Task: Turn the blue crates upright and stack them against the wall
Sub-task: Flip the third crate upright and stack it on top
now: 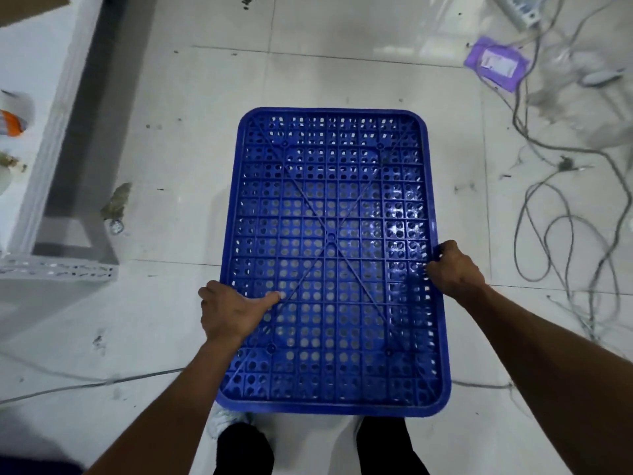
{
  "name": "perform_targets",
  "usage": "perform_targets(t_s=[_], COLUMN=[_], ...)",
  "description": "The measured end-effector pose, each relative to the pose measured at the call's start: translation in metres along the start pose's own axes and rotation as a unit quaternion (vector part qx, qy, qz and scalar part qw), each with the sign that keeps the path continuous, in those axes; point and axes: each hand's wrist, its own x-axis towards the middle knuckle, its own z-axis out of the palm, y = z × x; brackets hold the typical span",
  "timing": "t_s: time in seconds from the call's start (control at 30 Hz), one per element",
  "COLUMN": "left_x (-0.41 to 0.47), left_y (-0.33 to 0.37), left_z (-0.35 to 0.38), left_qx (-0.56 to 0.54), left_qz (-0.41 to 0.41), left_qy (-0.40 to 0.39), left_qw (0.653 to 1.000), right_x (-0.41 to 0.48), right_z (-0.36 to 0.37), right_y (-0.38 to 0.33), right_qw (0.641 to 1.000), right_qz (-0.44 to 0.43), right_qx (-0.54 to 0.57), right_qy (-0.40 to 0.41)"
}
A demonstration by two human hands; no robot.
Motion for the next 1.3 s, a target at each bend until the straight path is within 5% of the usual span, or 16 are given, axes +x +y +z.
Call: perform_targets(t_s=[0.27, 0.77, 1.1, 1.3], left_x=[-0.003, 0.008, -0.004, -0.039], left_y=[0.049, 0.051, 0.055, 0.086], left_z=[0.008, 0.023, -0.016, -0.042], left_qx=[0.079, 0.108, 0.221, 0.145], left_qz=[0.073, 0.065, 0.183, 0.246], left_qy=[0.032, -0.048, -0.070, -0.150], left_qw=[0.994, 0.991, 0.955, 0.946], right_x=[0.016, 0.030, -0.011, -0.056], right_z=[-0.016, -0.028, -0.035, -0.042], right_y=[0.025, 0.026, -0.009, -0.065], right_qw=[0.997, 0.995, 0.990, 0.986], right_qz=[0.010, -0.047, -0.086, -0.120], right_qx=[0.071, 0.072, 0.072, 0.074], right_qy=[0.023, 0.044, 0.091, 0.088])
